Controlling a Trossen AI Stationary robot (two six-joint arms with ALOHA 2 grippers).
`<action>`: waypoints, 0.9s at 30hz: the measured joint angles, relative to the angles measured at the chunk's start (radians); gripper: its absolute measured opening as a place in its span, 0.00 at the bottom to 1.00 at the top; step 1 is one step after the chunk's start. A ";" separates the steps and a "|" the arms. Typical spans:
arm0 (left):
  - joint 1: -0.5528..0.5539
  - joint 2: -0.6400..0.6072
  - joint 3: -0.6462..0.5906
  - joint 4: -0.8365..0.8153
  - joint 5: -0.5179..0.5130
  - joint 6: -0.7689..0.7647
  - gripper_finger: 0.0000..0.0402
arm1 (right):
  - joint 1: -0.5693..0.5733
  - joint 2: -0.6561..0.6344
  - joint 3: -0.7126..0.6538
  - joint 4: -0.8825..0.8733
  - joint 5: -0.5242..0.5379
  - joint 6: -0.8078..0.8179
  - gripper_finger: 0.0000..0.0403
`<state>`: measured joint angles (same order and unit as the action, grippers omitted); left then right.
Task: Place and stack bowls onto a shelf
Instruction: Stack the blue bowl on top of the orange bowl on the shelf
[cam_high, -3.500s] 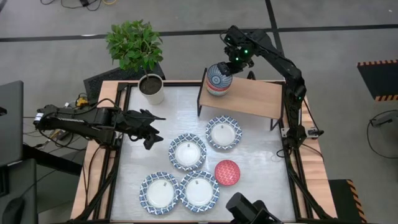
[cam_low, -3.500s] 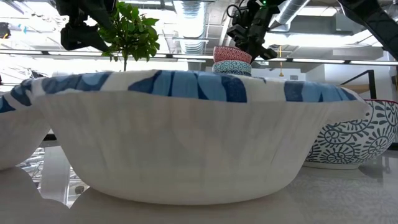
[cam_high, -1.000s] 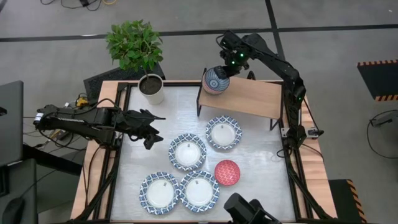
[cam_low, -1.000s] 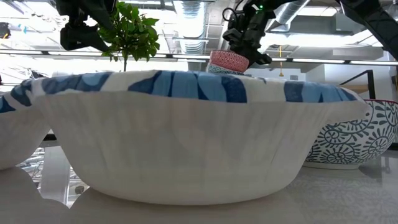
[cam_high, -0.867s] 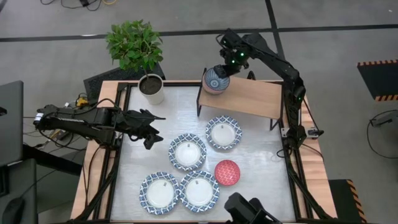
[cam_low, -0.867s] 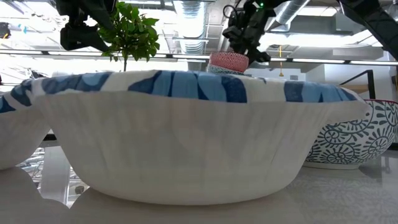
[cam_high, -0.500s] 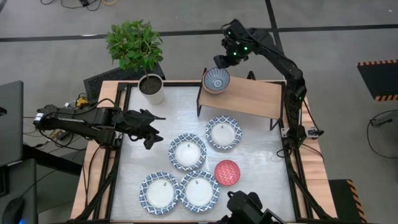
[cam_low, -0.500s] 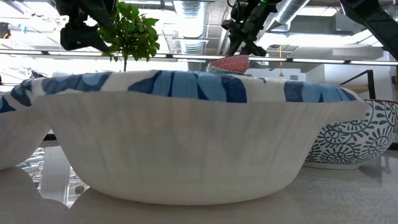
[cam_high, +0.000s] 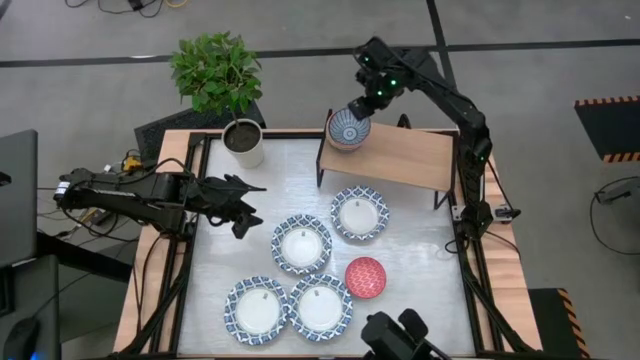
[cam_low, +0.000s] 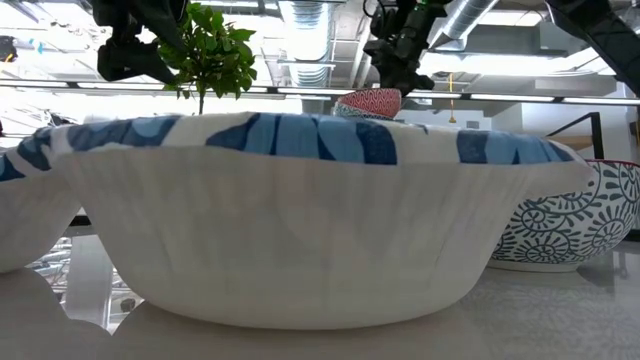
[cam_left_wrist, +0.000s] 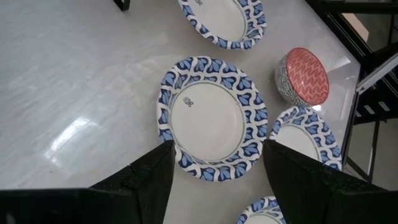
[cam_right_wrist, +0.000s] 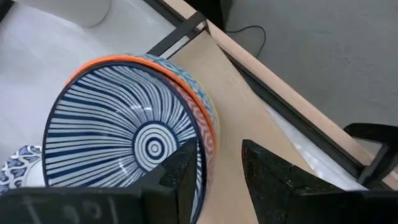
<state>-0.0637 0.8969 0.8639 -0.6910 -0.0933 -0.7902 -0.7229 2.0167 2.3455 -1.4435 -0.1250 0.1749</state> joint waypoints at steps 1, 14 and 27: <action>0.000 0.000 0.000 0.000 0.000 0.000 0.57 | 0.001 0.000 0.000 -0.001 0.005 0.000 0.37; 0.000 0.000 0.000 0.000 -0.020 -0.017 0.57 | 0.001 0.001 -0.001 -0.019 0.033 0.011 0.06; 0.000 0.000 0.000 0.000 -0.020 -0.027 0.57 | -0.007 -0.004 0.000 0.061 -0.031 0.063 0.06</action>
<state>-0.0639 0.8968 0.8639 -0.6910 -0.1135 -0.8169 -0.7296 2.0125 2.3455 -1.3823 -0.1564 0.2377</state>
